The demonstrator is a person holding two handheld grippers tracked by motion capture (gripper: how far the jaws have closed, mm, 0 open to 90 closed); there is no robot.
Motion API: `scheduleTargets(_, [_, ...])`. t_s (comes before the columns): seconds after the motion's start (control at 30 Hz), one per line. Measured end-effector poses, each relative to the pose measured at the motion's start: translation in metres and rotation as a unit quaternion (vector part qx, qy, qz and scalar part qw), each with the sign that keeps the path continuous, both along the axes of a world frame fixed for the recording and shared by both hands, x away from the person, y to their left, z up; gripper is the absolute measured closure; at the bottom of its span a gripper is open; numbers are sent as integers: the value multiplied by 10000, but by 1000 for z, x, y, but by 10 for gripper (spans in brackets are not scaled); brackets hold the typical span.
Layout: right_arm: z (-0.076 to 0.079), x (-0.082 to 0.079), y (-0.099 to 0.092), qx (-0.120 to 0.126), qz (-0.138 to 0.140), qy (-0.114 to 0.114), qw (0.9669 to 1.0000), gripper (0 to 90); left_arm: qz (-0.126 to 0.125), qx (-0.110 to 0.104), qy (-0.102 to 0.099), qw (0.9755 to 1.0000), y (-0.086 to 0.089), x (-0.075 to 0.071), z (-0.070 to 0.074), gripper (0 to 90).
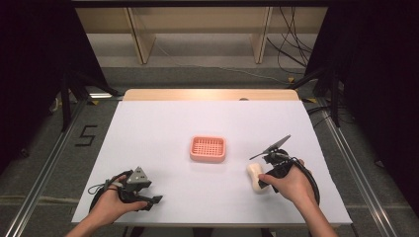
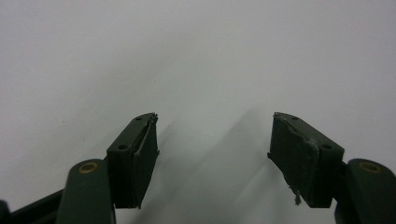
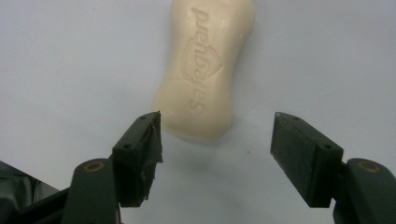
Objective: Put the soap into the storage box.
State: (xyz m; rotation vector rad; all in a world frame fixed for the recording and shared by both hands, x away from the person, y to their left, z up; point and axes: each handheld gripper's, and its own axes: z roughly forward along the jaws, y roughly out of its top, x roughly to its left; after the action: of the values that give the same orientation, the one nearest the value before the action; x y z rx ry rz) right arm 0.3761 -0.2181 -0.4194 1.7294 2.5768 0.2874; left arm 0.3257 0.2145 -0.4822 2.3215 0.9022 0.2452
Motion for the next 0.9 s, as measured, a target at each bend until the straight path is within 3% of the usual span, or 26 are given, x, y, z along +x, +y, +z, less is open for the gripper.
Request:
scheduleTargets(0.07, [4,1,1,-69,19,35,10000,366,-8,-6,3,10000,0,0,0,322])
scheduleTargets(0.43, [8,16,9,177,-226,207,9994,398,-58,21,-75,10000,-1,-1,0,322])
scheduleTargets(0.47, [8,18,8,133,-124,159,9997,400,2,-60,-34,10000,-2,-1,-1,322])
scheduleTargets(0.53, [8,22,10,233,-162,216,9994,400,-8,4,-55,10000,-2,-1,-1,322])
scheduleTargets(0.6, [9,25,14,30,-272,168,9995,398,-79,27,-79,9999,-2,-1,-1,322])
scheduleTargets(0.63, [8,27,14,13,-216,110,9997,397,-94,40,-74,9999,-2,0,-1,322])
scheduleTargets(0.7, [8,30,18,44,-296,211,9993,396,-97,38,-71,9999,-2,0,0,322])
scheduleTargets(0.73, [6,31,18,-10,-232,130,9996,396,-50,-9,-16,10000,-2,-1,-1,322])
scheduleTargets(0.8, [4,34,20,158,-256,286,9991,396,-74,26,-79,9999,-2,0,-1,322])
scheduleTargets(0.83, [3,34,23,28,-300,273,9992,396,-74,26,-81,9999,-2,0,-1,322])
scheduleTargets(0.9, [0,36,25,29,-227,234,9995,396,-114,47,-69,9999,-2,0,0,322])
